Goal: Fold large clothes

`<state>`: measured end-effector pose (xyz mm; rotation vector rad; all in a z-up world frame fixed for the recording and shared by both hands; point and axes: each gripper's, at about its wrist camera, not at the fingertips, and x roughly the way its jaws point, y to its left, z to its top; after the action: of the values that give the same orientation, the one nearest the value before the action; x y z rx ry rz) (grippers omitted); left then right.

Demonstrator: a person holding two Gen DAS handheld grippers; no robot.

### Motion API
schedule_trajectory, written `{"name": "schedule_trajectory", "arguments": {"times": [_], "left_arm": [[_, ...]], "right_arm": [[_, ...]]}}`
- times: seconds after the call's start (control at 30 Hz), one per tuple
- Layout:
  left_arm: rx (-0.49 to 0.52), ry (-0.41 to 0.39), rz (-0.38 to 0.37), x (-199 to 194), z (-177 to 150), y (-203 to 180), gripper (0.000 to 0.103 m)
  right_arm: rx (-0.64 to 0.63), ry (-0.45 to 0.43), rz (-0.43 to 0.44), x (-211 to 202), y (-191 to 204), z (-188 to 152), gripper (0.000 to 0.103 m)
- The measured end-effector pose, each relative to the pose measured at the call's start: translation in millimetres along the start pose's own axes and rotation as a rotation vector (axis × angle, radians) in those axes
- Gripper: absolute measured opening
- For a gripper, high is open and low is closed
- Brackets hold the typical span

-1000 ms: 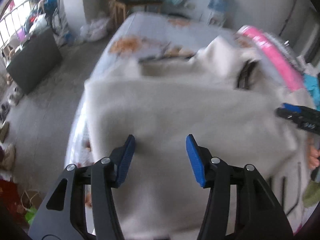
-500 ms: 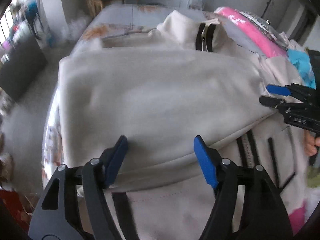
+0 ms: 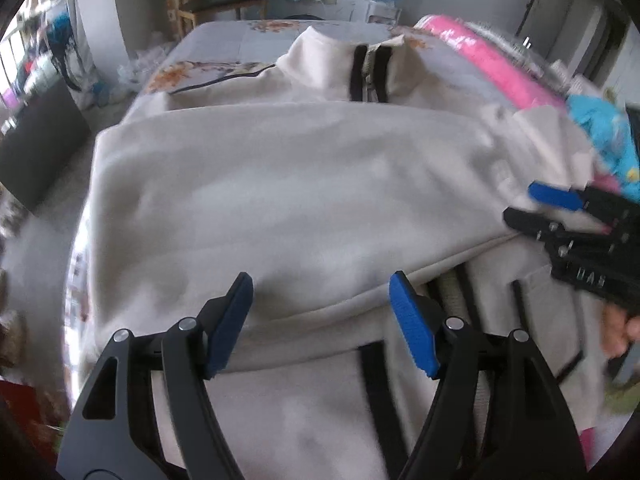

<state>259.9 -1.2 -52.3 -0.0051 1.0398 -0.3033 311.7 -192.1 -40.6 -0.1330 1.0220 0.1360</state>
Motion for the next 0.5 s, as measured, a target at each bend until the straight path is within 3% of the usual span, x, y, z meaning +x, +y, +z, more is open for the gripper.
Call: {"name": "schedule_trajectory", "arguments": {"times": [0.1, 0.23, 0.5], "left_arm": [[0.019, -0.025, 0.011, -5.6, 6.6, -6.1, 0.071], [0.035, -0.02, 0.016, -0.7, 17.8, -20.0, 0.073], [0.089, -0.012, 0.056, 19.3, 21.1, -43.4, 0.084]], "right_arm": [[0.048, -0.054, -0.027, -17.9, -4.2, -7.5, 0.064], [0.125, -0.079, -0.025, -25.8, -15.0, -17.0, 0.067], [0.19, -0.036, -0.081, -4.4, -46.8, -30.6, 0.073]]}}
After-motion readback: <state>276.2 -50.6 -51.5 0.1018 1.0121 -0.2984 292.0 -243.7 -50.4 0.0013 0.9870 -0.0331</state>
